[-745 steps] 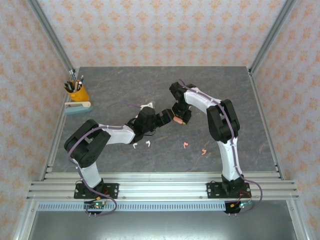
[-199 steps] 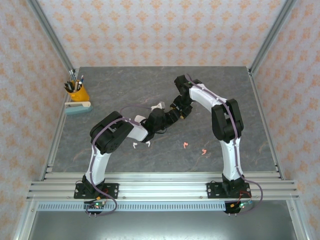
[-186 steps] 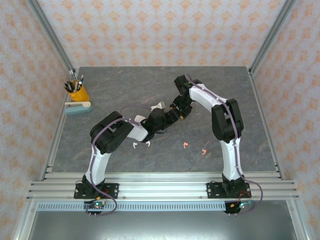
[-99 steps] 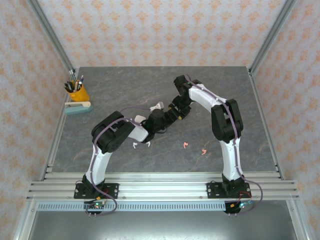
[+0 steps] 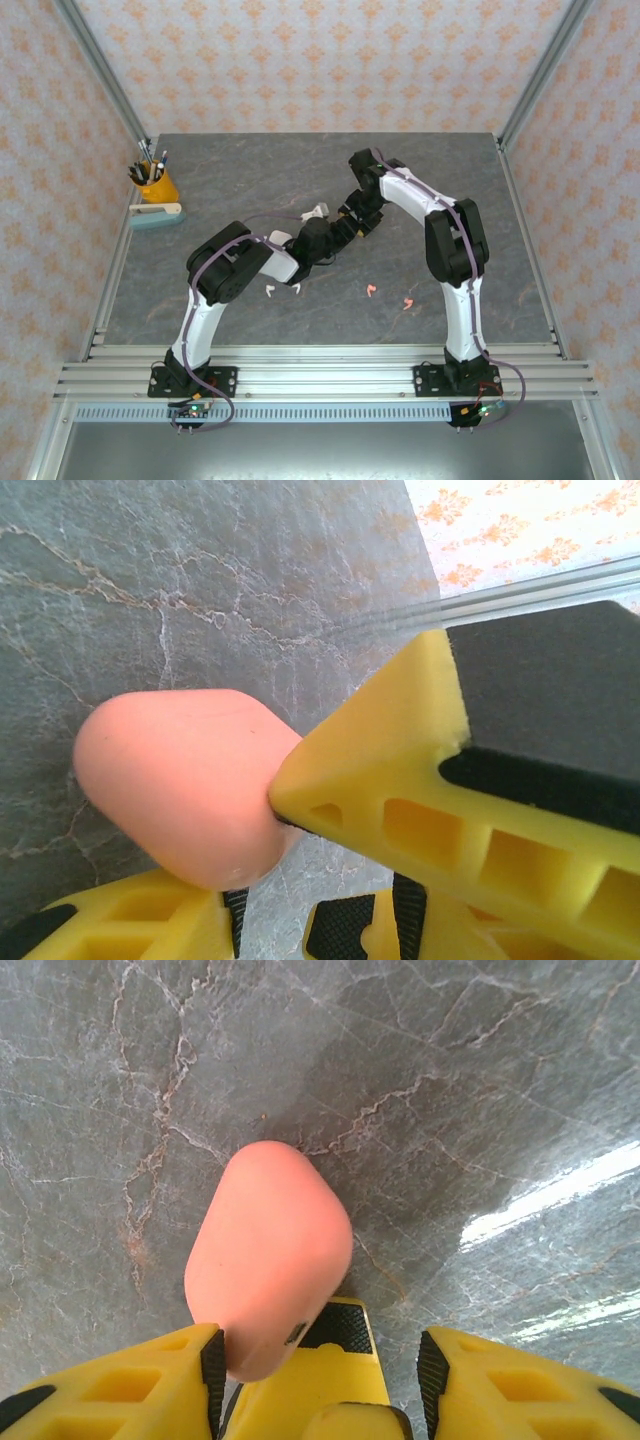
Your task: Insert the wireless bluetooth earbuds into the charging case
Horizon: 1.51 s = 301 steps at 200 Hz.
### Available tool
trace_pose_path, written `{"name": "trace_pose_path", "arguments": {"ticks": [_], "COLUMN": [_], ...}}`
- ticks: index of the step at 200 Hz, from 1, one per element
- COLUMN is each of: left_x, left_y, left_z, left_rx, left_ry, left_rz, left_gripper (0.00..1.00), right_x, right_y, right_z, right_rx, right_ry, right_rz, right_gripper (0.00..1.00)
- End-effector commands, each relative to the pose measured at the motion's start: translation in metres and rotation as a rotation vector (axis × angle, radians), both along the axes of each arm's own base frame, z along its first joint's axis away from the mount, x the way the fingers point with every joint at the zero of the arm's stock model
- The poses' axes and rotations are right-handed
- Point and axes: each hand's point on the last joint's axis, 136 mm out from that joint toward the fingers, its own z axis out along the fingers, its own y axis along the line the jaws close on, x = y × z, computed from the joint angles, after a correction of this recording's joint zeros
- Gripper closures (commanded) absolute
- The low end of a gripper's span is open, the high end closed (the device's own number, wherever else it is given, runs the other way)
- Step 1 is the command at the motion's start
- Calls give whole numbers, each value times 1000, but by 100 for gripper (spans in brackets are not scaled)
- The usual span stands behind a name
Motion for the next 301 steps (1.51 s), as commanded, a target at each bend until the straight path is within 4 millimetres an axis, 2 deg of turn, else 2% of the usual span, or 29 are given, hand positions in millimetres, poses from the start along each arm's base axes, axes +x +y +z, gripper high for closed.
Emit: {"name": "trace_pose_path", "arguments": {"ticks": [1,15,55,106,141,165,185,208,227,232,235,266,301], "left_x": [10,11,10,1,-4,-10,-15,-22,-24,-25,-24,-20,-13], "left_y": [-6,-6,-3,5,9,13,18,31,45,49,51,75,116], "left_z": [5,5,1,-2,0,0,8,21,35,30,43,68,82], "left_rx": [-5,-8,-3,8,11,16,15,35,58,78,69,116,155], "left_ry": [-37,-39,-30,-15,-7,-2,-14,-29,-44,-31,-49,-65,-57], "left_rz": [22,22,27,34,30,29,32,46,67,71,77,117,207], "left_gripper": [61,65,67,54,52,51,50,46,39,38,37,22,8], "right_x": [-9,-10,-7,7,15,18,20,24,28,28,29,28,21], "right_y": [3,3,3,-4,-22,-39,-51,-61,-61,-60,-60,-47,-29], "right_z": [12,12,15,34,46,45,43,39,35,33,33,27,17], "right_rx": [12,10,12,15,-6,-36,-69,-132,-154,-157,-158,-199,-283], "right_ry": [4,4,-3,-54,-85,-89,-87,-90,-93,-90,-89,-75,-52], "right_rz": [4,4,0,-15,-44,-62,-61,-13,59,81,92,246,400], "right_gripper": [47,47,47,46,43,39,33,22,17,16,15,12,8]}}
